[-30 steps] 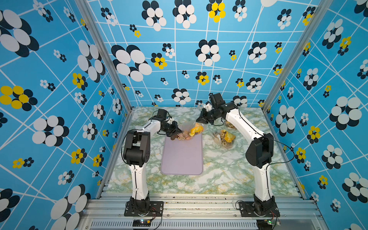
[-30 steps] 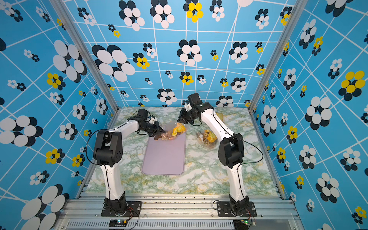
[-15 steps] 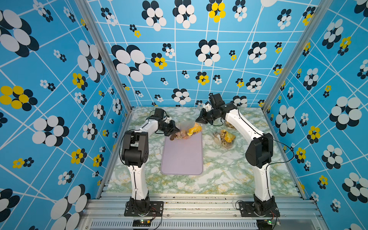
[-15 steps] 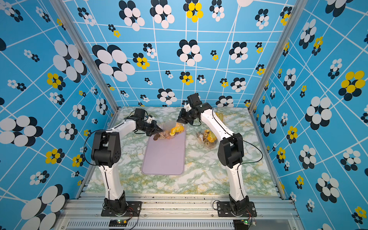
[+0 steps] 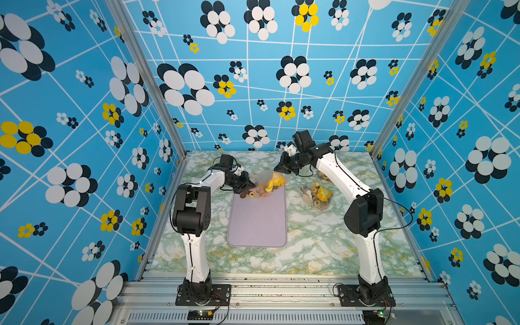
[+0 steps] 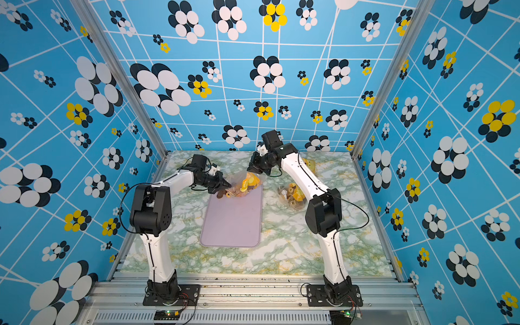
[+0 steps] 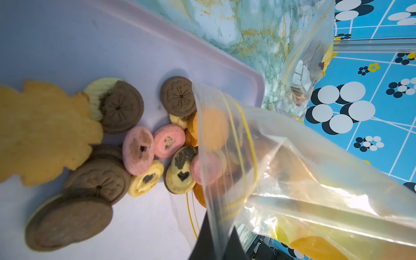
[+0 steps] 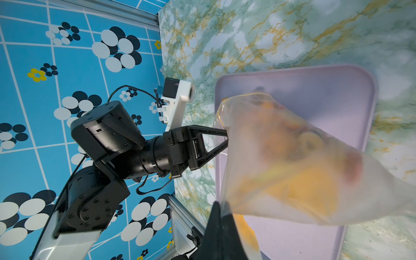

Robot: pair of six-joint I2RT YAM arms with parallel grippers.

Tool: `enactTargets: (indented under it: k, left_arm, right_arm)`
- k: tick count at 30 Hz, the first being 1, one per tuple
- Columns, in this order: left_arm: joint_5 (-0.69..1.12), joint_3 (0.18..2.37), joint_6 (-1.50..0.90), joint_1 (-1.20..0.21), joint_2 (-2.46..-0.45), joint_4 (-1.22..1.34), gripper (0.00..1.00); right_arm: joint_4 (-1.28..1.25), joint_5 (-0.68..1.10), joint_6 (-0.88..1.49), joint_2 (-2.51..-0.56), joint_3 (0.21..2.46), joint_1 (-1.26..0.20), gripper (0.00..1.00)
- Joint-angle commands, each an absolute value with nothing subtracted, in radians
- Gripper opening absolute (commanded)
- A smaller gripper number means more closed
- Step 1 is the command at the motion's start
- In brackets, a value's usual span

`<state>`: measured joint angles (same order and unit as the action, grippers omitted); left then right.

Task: Pour cookies out of the ziploc bag
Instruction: 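Pour the cookies out of the ziploc bag onto the tray.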

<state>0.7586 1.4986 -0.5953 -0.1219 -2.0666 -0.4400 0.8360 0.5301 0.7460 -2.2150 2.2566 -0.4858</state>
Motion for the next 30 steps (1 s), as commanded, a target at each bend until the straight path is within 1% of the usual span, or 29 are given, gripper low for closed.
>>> enactTargets:
  k: [1,8,14,20,22,27,30]
  left_arm:
    - [0.728,1.477,-0.598,-0.115,-2.087,-0.453,0.00]
    - [0.732,1.468,-0.599,-0.117,-2.088,-0.449,0.00]
    - [0.733,1.468,-0.598,-0.116,-2.086,-0.445,0.00]
    - [0.740,1.462,-0.603,-0.119,-2.085,-0.436,0.00]
    - [0.741,1.460,-0.603,-0.120,-2.085,-0.436,0.00]
    - [0.740,1.462,-0.600,-0.120,-2.085,-0.442,0.00]
    - [0.740,1.461,-0.600,-0.120,-2.083,-0.441,0.00]
  right_arm:
    - [0.898,0.535,0.728,-2.241,2.378,-0.508,0.00]
    - [0.974,0.494,0.672,-2.299,2.385,-0.518,0.00]
    - [1.018,0.496,0.671,-2.309,2.481,-0.532,0.00]
    - [0.967,0.480,0.656,-2.297,2.317,-0.528,0.00]
    - [0.975,0.495,0.663,-2.312,2.335,-0.533,0.00]
    - [1.044,0.479,0.655,-2.326,2.481,-0.551,0.00]
    - [1.026,0.457,0.635,-2.315,2.401,-0.548,0.00]
